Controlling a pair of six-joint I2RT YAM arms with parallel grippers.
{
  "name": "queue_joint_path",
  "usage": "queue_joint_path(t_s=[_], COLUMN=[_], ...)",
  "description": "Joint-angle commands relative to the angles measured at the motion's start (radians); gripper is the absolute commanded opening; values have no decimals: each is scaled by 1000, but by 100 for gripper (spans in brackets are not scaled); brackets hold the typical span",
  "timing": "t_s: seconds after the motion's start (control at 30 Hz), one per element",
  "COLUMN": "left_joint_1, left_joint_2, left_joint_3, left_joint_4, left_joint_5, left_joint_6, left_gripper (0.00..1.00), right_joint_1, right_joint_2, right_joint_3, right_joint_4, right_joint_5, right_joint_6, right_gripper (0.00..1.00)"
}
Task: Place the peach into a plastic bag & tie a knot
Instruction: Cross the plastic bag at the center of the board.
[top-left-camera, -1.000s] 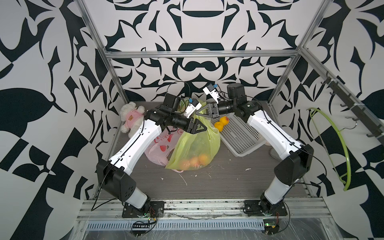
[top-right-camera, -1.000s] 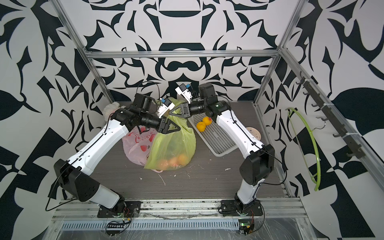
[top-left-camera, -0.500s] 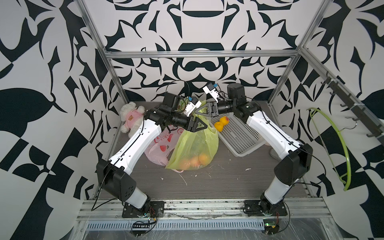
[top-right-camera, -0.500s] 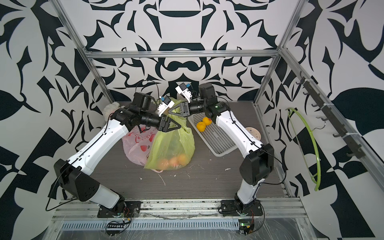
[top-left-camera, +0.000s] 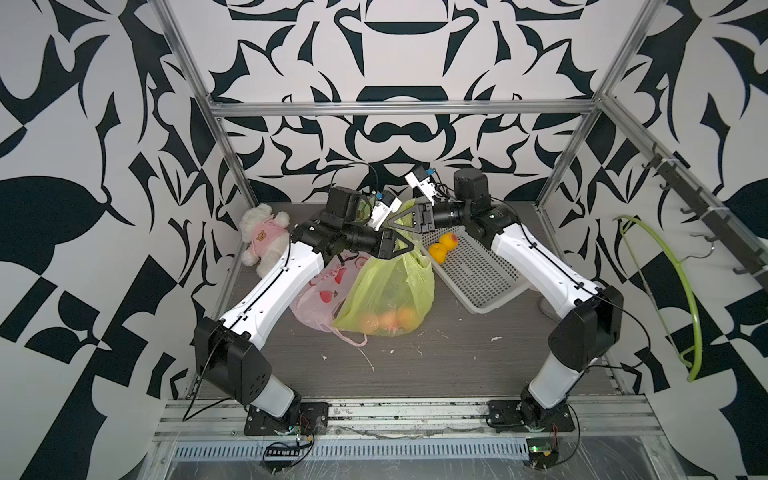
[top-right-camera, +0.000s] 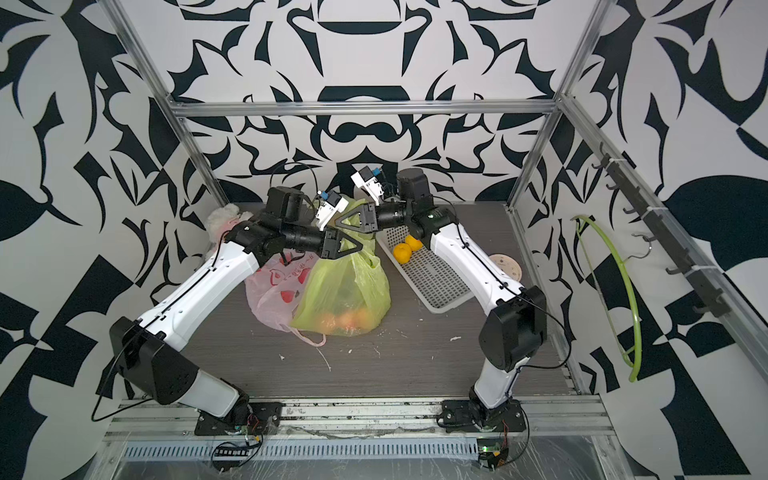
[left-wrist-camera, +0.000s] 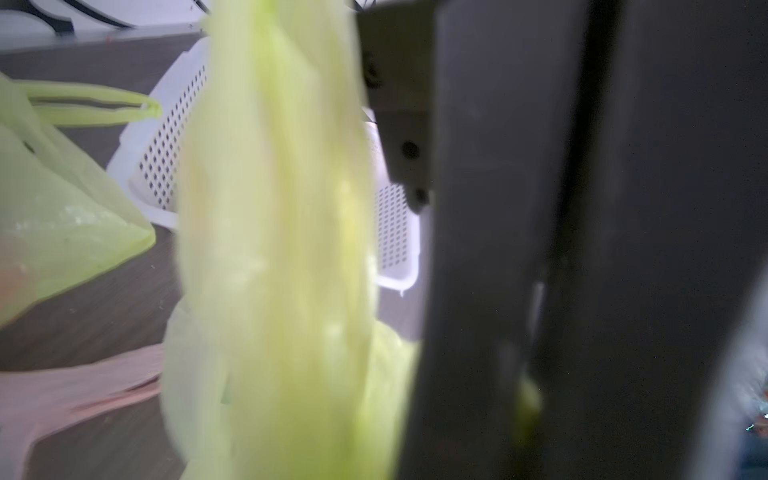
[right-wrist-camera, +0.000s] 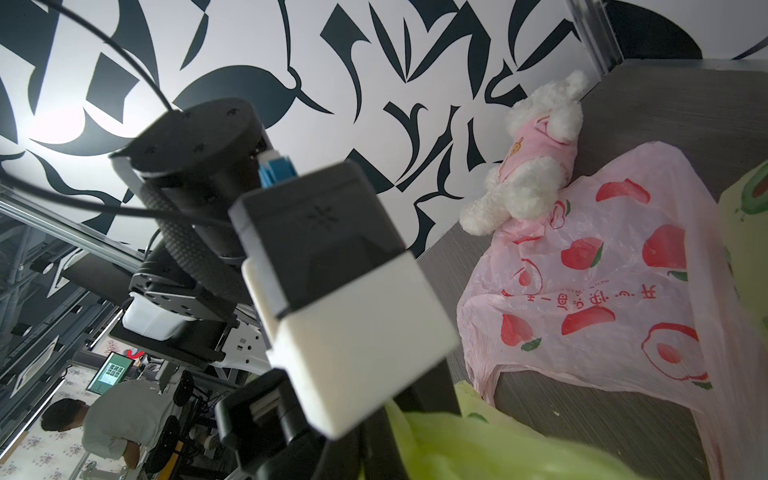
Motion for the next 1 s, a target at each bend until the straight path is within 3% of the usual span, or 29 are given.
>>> queue_joint_path(t_s=[0.0,0.3,0.37,0.43,0.63,0.9,0.97], left_joint_1=[2,2,2,4,2,2,2], left_joint_2=[-30,-52,-59,-64,-71,-60,-58], left_joint_3=[-20,-52,-60,-66,-69,-53,-48], left_joint_4=[55,73,70,67,51,21,11], left_joint_5=[-15,-27,-25,-23,-6,36,39], left_joint_6=[-16,-22,-19,-17,-8,2,6], left_gripper=[28,5,0,0,0,0,0], right_joint_1=[6,-17,-32,-52,-119,-99,-87], right_joint_2=[-57,-104,-140,-179,-205,-85,-50], right_joint_3=[-8,5,4,3,42,124,149], right_joint_4=[40,-84,-128,-164,-319,-316,-299], right_joint_5=[-6,59,113,166,308,254,232], right_joint_6=[3,-10,-13,-17,20,86,106], right_gripper=[0,1,16,26,36,43,51])
